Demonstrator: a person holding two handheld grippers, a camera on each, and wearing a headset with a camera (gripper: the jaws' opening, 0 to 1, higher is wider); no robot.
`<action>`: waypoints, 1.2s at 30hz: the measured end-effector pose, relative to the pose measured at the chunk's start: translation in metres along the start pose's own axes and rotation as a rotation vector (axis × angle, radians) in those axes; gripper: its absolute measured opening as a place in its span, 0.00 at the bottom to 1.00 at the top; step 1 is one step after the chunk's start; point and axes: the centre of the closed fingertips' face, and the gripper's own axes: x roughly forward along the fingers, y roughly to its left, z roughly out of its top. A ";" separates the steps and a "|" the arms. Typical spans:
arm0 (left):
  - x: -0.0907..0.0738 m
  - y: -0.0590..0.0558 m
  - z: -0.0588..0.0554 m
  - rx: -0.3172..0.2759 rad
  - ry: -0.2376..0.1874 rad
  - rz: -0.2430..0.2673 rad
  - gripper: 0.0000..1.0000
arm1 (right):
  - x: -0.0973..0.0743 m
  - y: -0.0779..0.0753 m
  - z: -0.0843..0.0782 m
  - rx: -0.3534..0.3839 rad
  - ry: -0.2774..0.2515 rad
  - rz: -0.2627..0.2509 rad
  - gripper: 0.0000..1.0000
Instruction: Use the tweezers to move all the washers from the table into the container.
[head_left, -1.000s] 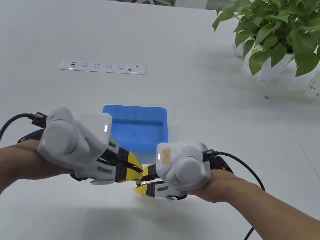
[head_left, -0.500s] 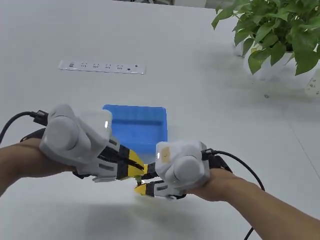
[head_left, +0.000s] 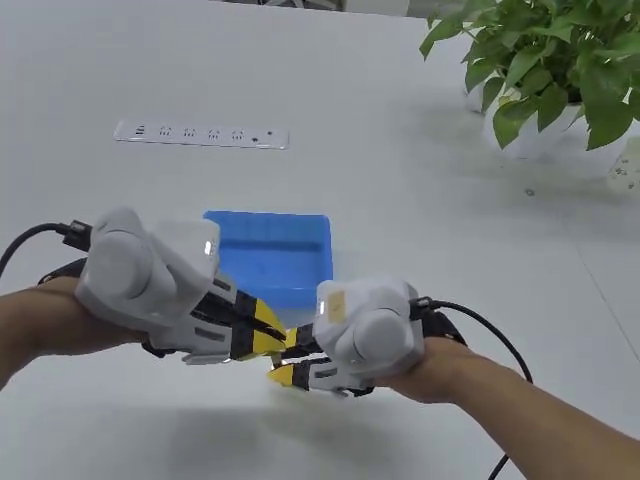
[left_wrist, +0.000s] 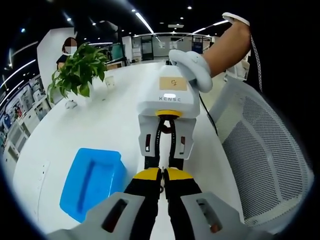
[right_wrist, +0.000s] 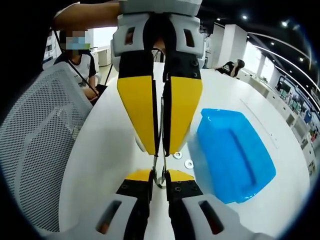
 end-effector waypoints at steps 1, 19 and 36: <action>0.000 0.000 0.000 0.001 0.001 -0.001 0.07 | 0.000 0.000 0.000 0.000 0.001 0.000 0.12; 0.003 0.002 -0.001 -0.018 -0.003 -0.007 0.07 | 0.001 0.000 -0.003 0.009 0.013 0.009 0.11; 0.001 0.000 0.000 -0.013 0.007 -0.008 0.07 | 0.000 0.002 -0.001 0.021 0.012 0.017 0.10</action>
